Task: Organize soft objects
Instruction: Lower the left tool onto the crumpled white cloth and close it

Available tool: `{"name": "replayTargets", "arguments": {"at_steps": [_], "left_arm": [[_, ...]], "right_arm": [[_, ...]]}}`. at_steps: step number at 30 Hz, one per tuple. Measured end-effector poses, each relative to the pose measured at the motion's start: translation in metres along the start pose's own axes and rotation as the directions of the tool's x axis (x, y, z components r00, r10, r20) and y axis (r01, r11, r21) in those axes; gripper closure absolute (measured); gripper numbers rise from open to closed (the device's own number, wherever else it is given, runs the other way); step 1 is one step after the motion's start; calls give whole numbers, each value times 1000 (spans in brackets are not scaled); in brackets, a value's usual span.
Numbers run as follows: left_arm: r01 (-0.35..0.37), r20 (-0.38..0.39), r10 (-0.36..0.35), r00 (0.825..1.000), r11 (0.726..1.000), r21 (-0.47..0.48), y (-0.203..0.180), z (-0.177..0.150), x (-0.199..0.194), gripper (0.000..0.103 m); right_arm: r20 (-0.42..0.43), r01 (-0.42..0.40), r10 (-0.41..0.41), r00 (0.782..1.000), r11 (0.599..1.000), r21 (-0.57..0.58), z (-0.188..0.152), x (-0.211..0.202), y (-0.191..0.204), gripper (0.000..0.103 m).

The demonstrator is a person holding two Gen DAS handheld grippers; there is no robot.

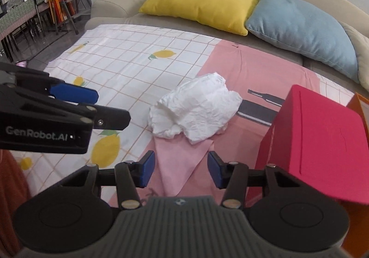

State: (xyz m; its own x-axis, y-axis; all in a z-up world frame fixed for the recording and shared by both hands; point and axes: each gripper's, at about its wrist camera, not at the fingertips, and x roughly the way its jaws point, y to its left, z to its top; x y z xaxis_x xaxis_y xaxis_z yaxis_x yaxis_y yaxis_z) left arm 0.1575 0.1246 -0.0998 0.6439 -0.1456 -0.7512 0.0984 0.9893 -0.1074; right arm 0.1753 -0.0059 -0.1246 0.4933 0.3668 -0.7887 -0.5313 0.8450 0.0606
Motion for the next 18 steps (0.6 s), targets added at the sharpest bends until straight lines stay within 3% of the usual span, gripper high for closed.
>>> {"name": "replayTargets", "arguments": {"at_steps": [7, 14, 16, 18], "left_arm": [[30, -29, -32, 999, 997, -66, 15, 19, 58, 20], [62, -88, -75, 993, 988, -143, 38, 9, 100, 21], [96, -93, -114, 989, 980, -175, 43, 5, 104, 26], [111, -82, -127, 989, 978, -177, 41, 3, 104, 38]], "right_arm": [[-11, 38, -38, 999, 999, -23, 21, 39, -4, 56], [-56, 66, -68, 996, 997, -29, 27, 66, -11, 59], [-70, 64, -66, 995, 997, -33, 26, 71, -11, 59], [-83, 58, -61, 995, 998, -37, 23, 76, -11, 59]]}}
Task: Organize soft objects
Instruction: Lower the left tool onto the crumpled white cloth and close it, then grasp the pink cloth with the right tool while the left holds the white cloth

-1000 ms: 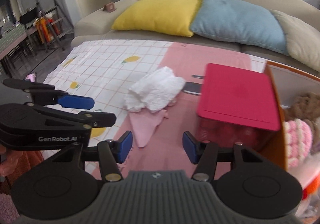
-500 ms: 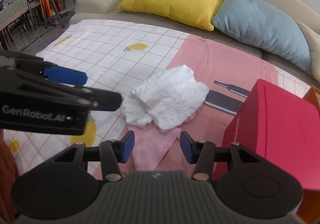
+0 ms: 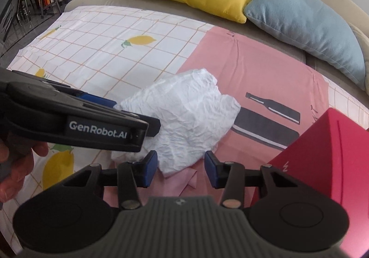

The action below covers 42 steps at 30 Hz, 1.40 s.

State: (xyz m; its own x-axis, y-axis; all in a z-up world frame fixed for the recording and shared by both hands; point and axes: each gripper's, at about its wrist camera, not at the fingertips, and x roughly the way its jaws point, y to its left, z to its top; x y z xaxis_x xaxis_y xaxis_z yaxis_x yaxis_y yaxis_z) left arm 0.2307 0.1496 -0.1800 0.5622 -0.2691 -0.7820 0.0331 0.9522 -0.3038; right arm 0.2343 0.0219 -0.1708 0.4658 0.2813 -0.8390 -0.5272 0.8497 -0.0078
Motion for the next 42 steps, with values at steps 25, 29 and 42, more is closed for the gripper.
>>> {"name": "replayTargets", "arguments": {"at_steps": [25, 29, 42], "left_arm": [[-117, 152, 115, 982, 993, 2, -13, 4, -64, 89], [-204, 147, 204, 968, 979, -18, -9, 1, -70, 89], [-185, 111, 192, 975, 980, -71, -3, -12, -76, 89]], "right_arm": [[14, -109, 108, 994, 987, 122, -2, -8, -5, 35], [3, -102, 103, 995, 983, 152, -4, 2, 1, 22], [-2, -37, 37, 999, 999, 27, -6, 16, 21, 24]]}}
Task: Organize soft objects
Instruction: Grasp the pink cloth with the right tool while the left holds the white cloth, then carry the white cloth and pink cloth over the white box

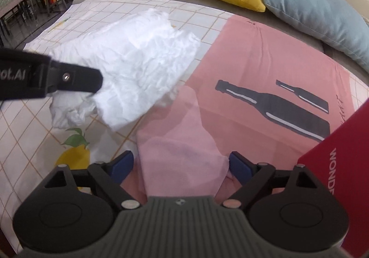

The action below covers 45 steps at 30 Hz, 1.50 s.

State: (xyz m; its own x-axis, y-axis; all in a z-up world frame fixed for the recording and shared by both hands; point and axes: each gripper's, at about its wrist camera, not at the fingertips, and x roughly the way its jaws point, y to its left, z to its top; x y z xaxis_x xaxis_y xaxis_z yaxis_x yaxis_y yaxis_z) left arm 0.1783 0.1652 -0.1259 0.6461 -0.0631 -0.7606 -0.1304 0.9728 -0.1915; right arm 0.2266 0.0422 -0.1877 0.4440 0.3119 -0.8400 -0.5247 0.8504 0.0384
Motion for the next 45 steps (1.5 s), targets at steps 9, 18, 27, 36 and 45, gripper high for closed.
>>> {"name": "replayTargets", "arguments": {"at_steps": [9, 18, 27, 36, 45], "left_arm": [[10, 30, -10, 999, 1000, 7, -15, 0, -15, 89], [46, 62, -46, 997, 999, -2, -34, -14, -49, 89], [99, 151, -105, 983, 994, 46, -71, -21, -101, 89], [172, 173, -195, 966, 975, 141, -119, -31, -138, 89], [300, 123, -338, 933, 920, 251, -180, -31, -146, 89]], "right_arm": [[-1, 26, -26, 1000, 1000, 16, 5, -12, -24, 97], [123, -16, 2, 992, 993, 113, -8, -87, -27, 97], [253, -55, 5, 968, 980, 191, -31, -167, -51, 97], [337, -80, -35, 941, 943, 322, -66, -220, -92, 97], [363, -30, -169, 916, 875, 483, -110, -272, -159, 97]]}}
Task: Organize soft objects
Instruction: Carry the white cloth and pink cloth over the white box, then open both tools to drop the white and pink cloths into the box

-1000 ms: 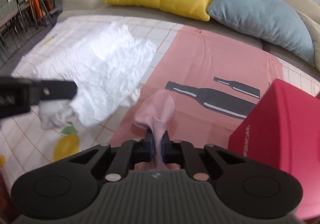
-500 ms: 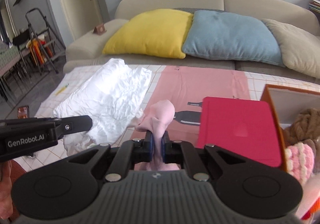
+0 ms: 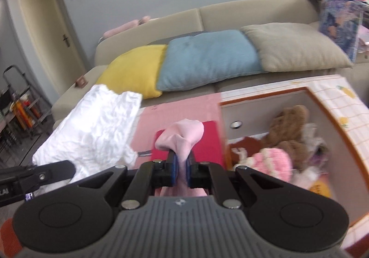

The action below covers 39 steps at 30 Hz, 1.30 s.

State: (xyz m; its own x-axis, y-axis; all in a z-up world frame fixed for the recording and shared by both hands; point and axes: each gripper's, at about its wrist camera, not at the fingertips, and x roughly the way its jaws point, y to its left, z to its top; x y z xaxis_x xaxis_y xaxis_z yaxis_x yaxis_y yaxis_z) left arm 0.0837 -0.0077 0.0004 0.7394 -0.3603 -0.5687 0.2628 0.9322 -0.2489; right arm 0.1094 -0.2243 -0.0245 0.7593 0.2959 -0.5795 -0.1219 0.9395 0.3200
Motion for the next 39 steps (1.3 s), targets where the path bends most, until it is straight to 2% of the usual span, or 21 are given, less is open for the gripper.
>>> {"name": "replayTargets", "arguments": {"at_steps": [4, 8, 13, 18, 21, 25, 29, 30, 31, 34, 37, 39], "left_arm": [[61, -36, -58, 998, 995, 77, -33, 6, 22, 89], [103, -112, -89, 990, 987, 122, -62, 11, 54, 89], [108, -217, -55, 975, 964, 242, -101, 7, 101, 89], [82, -304, 48, 952, 912, 402, -126, -18, 136, 89], [69, -326, 104, 940, 875, 480, -138, -29, 148, 88], [64, -351, 159, 923, 835, 546, -145, -37, 160, 87], [85, -377, 211, 902, 769, 633, -157, -44, 171, 83], [95, -386, 212, 898, 763, 640, -159, -46, 174, 83], [118, -409, 204, 889, 762, 637, -159, -48, 177, 83], [169, -489, 189, 851, 784, 598, -157, -52, 192, 82], [166, -500, 198, 843, 789, 591, -154, -54, 197, 80], [166, -495, 185, 849, 796, 583, -152, -53, 195, 69]], "right_arm": [[13, 90, -90, 996, 995, 35, 4, -18, -41, 97], [-10, 171, -170, 985, 983, 60, 3, -23, -82, 97], [-70, 242, -239, 969, 969, 43, 2, -15, -116, 97], [-126, 276, -272, 954, 961, 13, -1, -1, -138, 96], [-163, 284, -280, 946, 959, -1, -4, 12, -147, 95], [-210, 279, -275, 938, 960, -13, -9, 31, -155, 94], [-237, 295, -297, 925, 954, -48, -14, 44, -154, 89], [-243, 294, -297, 924, 955, -49, -15, 47, -155, 89], [-248, 293, -296, 922, 955, -49, -16, 49, -155, 89], [-256, 293, -294, 921, 955, -42, -16, 50, -157, 88], [-252, 282, -280, 926, 959, -32, -16, 46, -157, 84], [-247, 277, -277, 928, 960, -38, -16, 44, -156, 72]]}}
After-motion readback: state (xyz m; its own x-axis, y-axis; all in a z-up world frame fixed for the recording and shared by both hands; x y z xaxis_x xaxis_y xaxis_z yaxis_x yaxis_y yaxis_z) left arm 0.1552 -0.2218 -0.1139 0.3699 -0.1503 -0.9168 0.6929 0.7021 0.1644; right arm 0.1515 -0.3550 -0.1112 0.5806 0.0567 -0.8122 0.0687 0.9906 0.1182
